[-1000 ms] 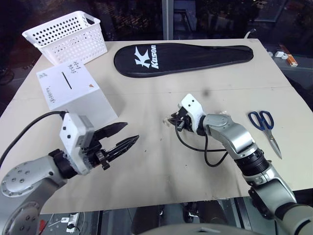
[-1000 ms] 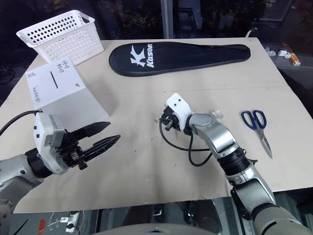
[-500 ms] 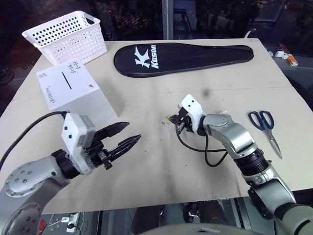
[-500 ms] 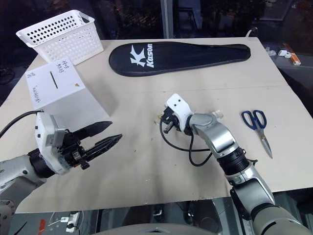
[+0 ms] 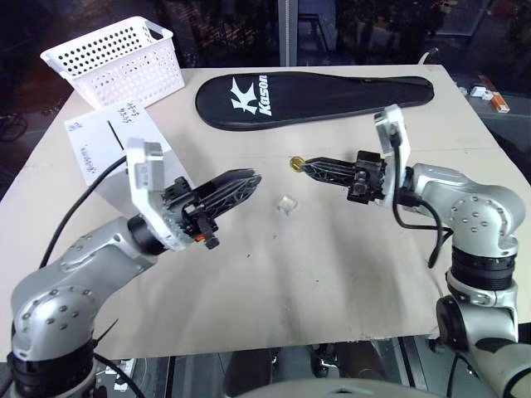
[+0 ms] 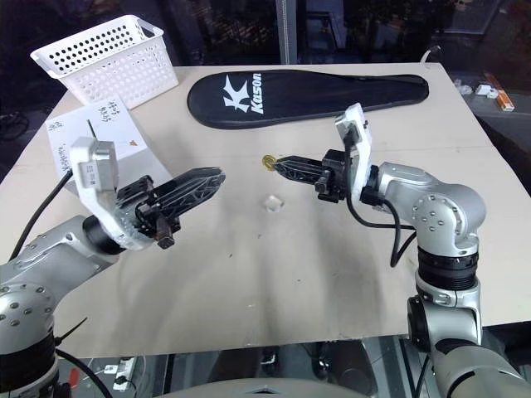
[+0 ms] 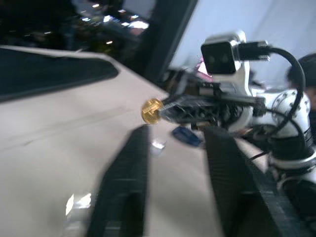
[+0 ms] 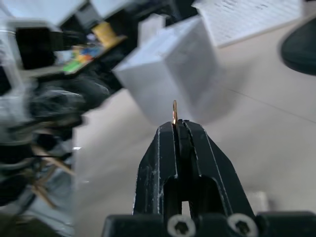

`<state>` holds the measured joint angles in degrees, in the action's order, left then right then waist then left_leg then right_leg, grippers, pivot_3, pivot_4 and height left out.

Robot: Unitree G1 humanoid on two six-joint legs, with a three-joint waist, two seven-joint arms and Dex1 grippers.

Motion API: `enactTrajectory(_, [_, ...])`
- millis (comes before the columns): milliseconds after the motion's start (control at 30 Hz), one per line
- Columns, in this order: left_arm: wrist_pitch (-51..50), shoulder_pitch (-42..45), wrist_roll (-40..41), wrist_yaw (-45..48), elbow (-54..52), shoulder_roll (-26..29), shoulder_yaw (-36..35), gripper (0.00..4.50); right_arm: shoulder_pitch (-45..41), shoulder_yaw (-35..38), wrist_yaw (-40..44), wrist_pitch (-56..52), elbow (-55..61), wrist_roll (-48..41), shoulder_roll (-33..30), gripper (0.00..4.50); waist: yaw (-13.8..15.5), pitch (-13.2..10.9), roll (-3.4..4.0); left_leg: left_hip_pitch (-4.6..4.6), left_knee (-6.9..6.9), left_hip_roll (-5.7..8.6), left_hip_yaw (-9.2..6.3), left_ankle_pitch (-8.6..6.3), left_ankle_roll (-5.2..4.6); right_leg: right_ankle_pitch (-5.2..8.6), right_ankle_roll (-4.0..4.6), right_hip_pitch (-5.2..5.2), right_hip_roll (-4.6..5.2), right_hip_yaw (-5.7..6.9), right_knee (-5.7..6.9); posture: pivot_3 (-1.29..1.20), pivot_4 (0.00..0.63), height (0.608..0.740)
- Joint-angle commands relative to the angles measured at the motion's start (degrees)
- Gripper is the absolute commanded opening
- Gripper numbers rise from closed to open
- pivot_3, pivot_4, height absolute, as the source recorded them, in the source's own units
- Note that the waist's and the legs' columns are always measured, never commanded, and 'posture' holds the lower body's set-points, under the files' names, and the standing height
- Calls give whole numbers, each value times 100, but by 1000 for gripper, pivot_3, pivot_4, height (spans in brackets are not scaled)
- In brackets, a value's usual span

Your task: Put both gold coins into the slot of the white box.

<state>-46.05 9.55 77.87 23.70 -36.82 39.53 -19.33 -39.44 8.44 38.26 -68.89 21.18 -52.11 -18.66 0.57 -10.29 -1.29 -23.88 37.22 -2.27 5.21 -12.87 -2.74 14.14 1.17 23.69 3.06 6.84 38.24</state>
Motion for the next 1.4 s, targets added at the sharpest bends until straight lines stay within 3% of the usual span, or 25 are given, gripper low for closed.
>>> enactTrajectory(33, [51,187,274,-53,13,-54,167,1066,-174,108,-183,-81,361,-484,8,0,-1,0,0,0,-3,0,0,0,1,0,0,0,-1,0,-3,0,150,738])
enactTrajectory(433, [67,332,529,-286,29,103,226,1066,-294,-212,-289,-30,370,-1309,-53,0,12,0,0,-1,-4,-1,0,1,2,0,-1,-2,-2,-1,-11,0,150,738])
enactTrajectory(800, [137,379,955,-513,-29,141,294,1066,-332,-485,-285,86,283,-1370,-138,0,18,0,-1,-3,-5,0,1,4,7,0,-1,-2,-2,0,-16,0,150,738])
enactTrajectory(933, [141,367,1044,-513,-38,148,318,49,-339,-502,-321,105,273,-1420,-150,0,19,0,0,-4,-6,0,1,5,9,0,-1,-2,-2,0,-17,0,150,738])
enactTrajectory(1400, [236,82,1227,-431,-127,273,298,49,-373,-492,-538,271,181,-1481,-144,0,18,0,0,-4,-7,-1,1,6,10,0,-1,-2,-2,0,-19,0,150,738])
